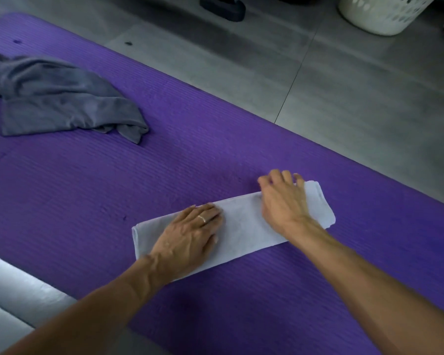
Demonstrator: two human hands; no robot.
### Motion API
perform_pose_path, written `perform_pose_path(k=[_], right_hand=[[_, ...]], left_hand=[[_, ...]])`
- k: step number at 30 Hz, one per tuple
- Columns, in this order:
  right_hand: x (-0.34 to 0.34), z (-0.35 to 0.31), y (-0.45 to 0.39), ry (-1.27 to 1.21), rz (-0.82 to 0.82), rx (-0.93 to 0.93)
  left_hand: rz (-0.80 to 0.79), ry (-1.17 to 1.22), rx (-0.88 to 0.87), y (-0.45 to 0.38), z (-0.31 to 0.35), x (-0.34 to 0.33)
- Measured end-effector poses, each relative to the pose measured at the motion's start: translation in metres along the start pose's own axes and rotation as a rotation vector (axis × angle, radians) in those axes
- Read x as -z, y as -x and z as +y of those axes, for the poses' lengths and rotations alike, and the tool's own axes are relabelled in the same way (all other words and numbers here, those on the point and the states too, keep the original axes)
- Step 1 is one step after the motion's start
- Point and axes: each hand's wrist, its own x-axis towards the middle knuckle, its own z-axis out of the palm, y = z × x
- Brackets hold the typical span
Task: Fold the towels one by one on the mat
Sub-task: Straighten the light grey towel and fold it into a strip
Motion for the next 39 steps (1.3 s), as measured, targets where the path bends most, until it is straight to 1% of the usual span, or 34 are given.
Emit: perform_pose_path(k=[2,3,4,6,8,10,12,14,15,16,17,18,19,20,21,23,26,27,29,31,33,35,36,38,39], right_hand=[[-0.008,-0.031,0.013,-0.162,0.186,0.094],[-0.015,-0.047,0.021,-0.239,0.190,0.134],[-0.022,-0.060,0.030,-0.285,0.133,0.157],[-0.037,-0.063,0.041,-0.279,0.005,0.191],[-0.051,-0.029,0.037,-0.196,-0.064,0.199],[-0.059,0.020,0.034,-0.105,-0.115,0.141],[-0.064,0.064,0.031,-0.049,-0.144,0.009],[-0.063,0.084,0.027,-0.049,-0.197,-0.109],[-0.061,0.082,0.025,-0.050,-0.187,-0.160],[-0.057,0.073,0.025,-0.051,-0.138,-0.184],[-0.052,0.059,0.026,-0.080,-0.072,-0.170],[-0.048,0.042,0.031,-0.132,-0.016,-0.115],[-0.048,0.025,0.038,-0.185,0.009,-0.037],[-0.050,0.010,0.047,-0.224,-0.004,0.031],[-0.053,-0.001,0.054,-0.241,-0.032,0.056],[-0.055,-0.009,0.060,-0.230,-0.081,-0.010],[-0.047,-0.016,0.058,-0.211,-0.138,-0.148],[-0.042,-0.025,0.059,-0.233,-0.133,-0.183],[-0.032,-0.048,0.065,-0.301,-0.054,-0.175],[-0.024,-0.077,0.075,-0.386,0.009,-0.057],[-0.018,-0.104,0.087,-0.504,0.019,0.065],[-0.012,-0.126,0.097,-0.668,0.015,0.154],[-0.007,-0.134,0.102,-0.767,-0.004,0.170],[0.001,-0.145,0.105,-0.928,-0.074,0.147],[0.005,-0.148,0.104,-0.963,-0.068,0.111]], left_hand=[[-0.095,-0.019,0.021,0.010,-0.002,-0.008],[-0.110,-0.032,0.028,0.013,-0.004,-0.011],[-0.119,-0.035,0.040,0.014,-0.005,-0.012],[-0.123,-0.020,0.085,0.015,-0.005,-0.011],[-0.118,-0.028,0.117,0.014,-0.007,-0.013],[-0.146,-0.041,0.123,0.015,-0.007,-0.015],[-0.148,-0.055,0.137,0.016,-0.006,-0.017],[-0.154,-0.067,0.142,0.015,-0.005,-0.016],[-0.153,-0.069,0.137,0.014,-0.005,-0.016],[-0.150,-0.069,0.131,0.014,-0.005,-0.016],[-0.151,-0.072,0.125,0.014,-0.005,-0.016],[-0.152,-0.074,0.122,0.014,-0.005,-0.015],[-0.146,-0.074,0.119,0.014,-0.006,-0.015],[-0.141,-0.067,0.118,0.014,-0.005,-0.014],[-0.138,-0.057,0.112,0.014,-0.006,-0.014],[-0.147,-0.042,0.078,0.015,-0.010,-0.013],[-0.178,-0.065,-0.032,0.028,-0.019,-0.005],[-0.198,-0.075,-0.078,0.038,-0.024,-0.002],[-0.213,-0.071,-0.159,0.059,-0.038,0.007],[-0.139,-0.037,-0.229,0.078,-0.055,0.016],[-0.002,0.001,-0.247,0.092,-0.067,0.026],[0.061,0.043,-0.188,0.094,-0.068,0.035],[0.067,0.091,-0.121,0.090,-0.065,0.039],[0.044,0.238,0.080,0.076,-0.057,0.052],[0.026,0.321,0.182,0.068,-0.054,0.060]])
